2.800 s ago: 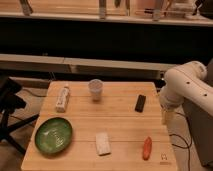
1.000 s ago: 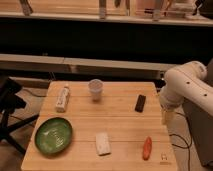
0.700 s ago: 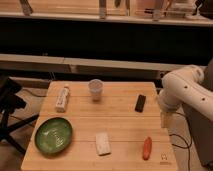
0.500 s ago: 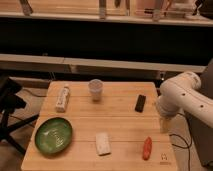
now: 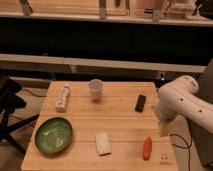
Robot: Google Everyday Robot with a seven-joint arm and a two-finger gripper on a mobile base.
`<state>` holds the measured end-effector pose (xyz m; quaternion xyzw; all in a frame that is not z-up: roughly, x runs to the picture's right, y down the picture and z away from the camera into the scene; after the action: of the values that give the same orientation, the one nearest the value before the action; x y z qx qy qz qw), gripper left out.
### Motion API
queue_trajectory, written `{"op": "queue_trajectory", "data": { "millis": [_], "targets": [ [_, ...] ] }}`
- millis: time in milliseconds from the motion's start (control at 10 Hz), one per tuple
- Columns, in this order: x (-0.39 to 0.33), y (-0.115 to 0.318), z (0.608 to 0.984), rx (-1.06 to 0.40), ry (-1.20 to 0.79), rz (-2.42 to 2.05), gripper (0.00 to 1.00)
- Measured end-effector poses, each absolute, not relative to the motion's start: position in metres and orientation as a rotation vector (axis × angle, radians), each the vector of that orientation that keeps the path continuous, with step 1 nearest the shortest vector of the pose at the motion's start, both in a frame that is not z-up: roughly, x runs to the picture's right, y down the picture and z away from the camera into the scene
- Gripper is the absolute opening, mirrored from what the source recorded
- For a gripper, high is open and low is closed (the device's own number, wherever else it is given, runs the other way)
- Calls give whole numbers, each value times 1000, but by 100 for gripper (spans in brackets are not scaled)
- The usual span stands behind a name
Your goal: Place the pepper in the ceramic cup
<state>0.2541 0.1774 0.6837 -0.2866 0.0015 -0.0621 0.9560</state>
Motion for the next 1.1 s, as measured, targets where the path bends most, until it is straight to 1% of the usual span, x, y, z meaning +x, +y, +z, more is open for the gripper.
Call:
{"op": "queue_trajectory", "data": {
  "millis": [1100],
  "targets": [
    [232,208,689,-588,-6,-217,80]
  ]
}}
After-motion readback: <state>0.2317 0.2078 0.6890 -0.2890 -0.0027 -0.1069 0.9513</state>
